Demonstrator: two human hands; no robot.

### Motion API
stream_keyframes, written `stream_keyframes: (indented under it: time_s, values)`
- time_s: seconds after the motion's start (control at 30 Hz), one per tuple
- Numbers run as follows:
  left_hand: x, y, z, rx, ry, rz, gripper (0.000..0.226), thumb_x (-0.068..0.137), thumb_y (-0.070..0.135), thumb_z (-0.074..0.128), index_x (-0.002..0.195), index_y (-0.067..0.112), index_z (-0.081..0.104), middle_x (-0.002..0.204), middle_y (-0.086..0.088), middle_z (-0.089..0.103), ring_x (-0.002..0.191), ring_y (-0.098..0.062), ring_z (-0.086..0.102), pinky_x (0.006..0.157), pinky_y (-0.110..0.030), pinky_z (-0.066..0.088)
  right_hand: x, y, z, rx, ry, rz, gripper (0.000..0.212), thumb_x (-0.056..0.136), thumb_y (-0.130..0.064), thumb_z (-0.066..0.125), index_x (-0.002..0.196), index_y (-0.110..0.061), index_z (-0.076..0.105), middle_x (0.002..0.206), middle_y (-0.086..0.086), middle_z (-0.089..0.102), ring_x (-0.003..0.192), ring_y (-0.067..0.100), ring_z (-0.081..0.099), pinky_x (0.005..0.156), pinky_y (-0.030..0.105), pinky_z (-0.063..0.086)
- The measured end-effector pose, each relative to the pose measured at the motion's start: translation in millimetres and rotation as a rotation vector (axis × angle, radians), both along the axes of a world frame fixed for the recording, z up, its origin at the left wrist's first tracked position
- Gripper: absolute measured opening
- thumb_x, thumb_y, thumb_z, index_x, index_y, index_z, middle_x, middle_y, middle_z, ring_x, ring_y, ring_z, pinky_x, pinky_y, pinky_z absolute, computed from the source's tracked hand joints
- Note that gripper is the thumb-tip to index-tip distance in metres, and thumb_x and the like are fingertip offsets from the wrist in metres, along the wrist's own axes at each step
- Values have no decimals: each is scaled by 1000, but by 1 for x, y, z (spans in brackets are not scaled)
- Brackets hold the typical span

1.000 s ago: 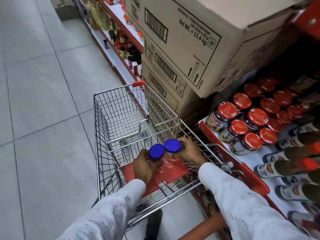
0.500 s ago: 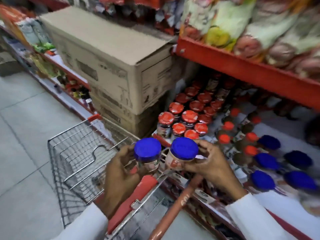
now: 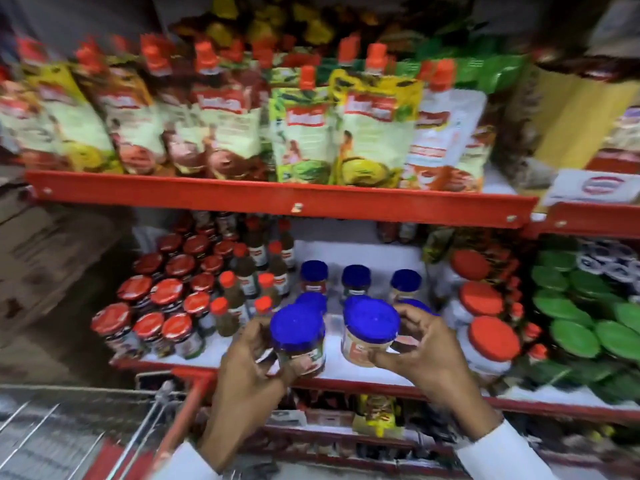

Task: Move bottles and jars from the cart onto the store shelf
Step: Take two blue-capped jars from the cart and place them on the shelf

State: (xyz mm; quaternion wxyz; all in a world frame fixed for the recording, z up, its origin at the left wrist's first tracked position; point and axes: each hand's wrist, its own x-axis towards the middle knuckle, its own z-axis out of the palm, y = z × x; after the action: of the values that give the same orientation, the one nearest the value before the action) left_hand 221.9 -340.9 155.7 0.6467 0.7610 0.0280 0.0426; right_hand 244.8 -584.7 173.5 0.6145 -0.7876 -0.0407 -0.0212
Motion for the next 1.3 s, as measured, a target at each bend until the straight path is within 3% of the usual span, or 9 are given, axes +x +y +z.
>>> stream_keyframes:
  time_s: [0.17, 0.43, 0.53, 0.63, 0.73, 0.83, 0.97, 1.1, 1.3]
  values:
    - [34, -74, -37, 47, 111, -34, 64, 52, 12, 84, 107, 32, 59, 105, 16, 75, 99, -11, 70, 95, -48, 55, 7, -63, -42, -61, 7, -227, 50, 46, -20, 89, 90, -33, 68, 87, -11, 78, 83, 2, 71, 73, 31, 61]
    - [60, -139, -98, 295, 108, 77, 51, 60, 23, 80, 101, 23, 49, 92, 0, 74, 83, -17, 72, 73, -39, 60, 24, -85, -105, -90, 37, -313, 44, 57, -24, 90, 90, -41, 68, 91, -13, 77, 85, 7, 71, 76, 36, 61]
    - [64, -149, -106, 328, 91, 109, 47, 67, 9, 83, 99, 14, 48, 84, 1, 68, 74, -9, 64, 63, -17, 49, 30, -80, -114, -114, 48, -313, 42, 59, -26, 90, 90, -42, 65, 88, -17, 75, 80, 1, 69, 71, 28, 59]
    - [66, -153, -111, 340, 101, 107, 46, 70, -2, 78, 100, 12, 46, 83, 4, 63, 78, -12, 65, 66, -21, 46, 38, -77, -125, -135, 72, -294, 40, 61, -25, 88, 95, -33, 68, 86, -15, 74, 77, -3, 66, 66, 24, 55]
    - [66, -151, -113, 352, 111, 113, 47, 69, -3, 79, 101, 12, 48, 83, 9, 63, 78, -11, 65, 64, -5, 45, 39, -74, -130, -177, 103, -276, 44, 62, -17, 88, 91, -39, 63, 82, -16, 71, 75, -11, 64, 63, 12, 50]
    - [65, -145, -112, 343, 122, 106, 48, 66, 6, 85, 100, 18, 53, 89, 5, 69, 83, -12, 69, 73, -19, 56, 39, -73, -129, -212, 130, -274, 49, 63, -9, 86, 96, -33, 60, 87, -7, 71, 74, -8, 65, 63, 4, 48]
    - [58, -131, -101, 374, 123, 45, 60, 66, 9, 88, 113, 26, 54, 109, 4, 66, 98, -14, 62, 86, -26, 49, 32, -67, -112, -301, 134, -295, 52, 65, -12, 83, 113, -19, 63, 100, 0, 70, 88, 21, 67, 74, 23, 46]
    - [41, -95, -71, 417, 23, 56, 66, 76, 21, 82, 133, 27, 49, 131, 6, 62, 120, -11, 56, 103, -31, 49, 17, -47, -82, -586, -65, -378, 55, 75, -27, 75, 127, -24, 54, 129, 1, 60, 116, 26, 56, 93, 40, 51]
    - [26, -16, -16, 537, -272, 174, 35, 80, 19, 77, 111, 27, 64, 101, 13, 69, 91, -1, 63, 79, -17, 52, 28, 32, -47, -645, -250, -204, 59, 82, -25, 66, 137, -23, 47, 141, -3, 51, 132, 19, 42, 110, 31, 35]
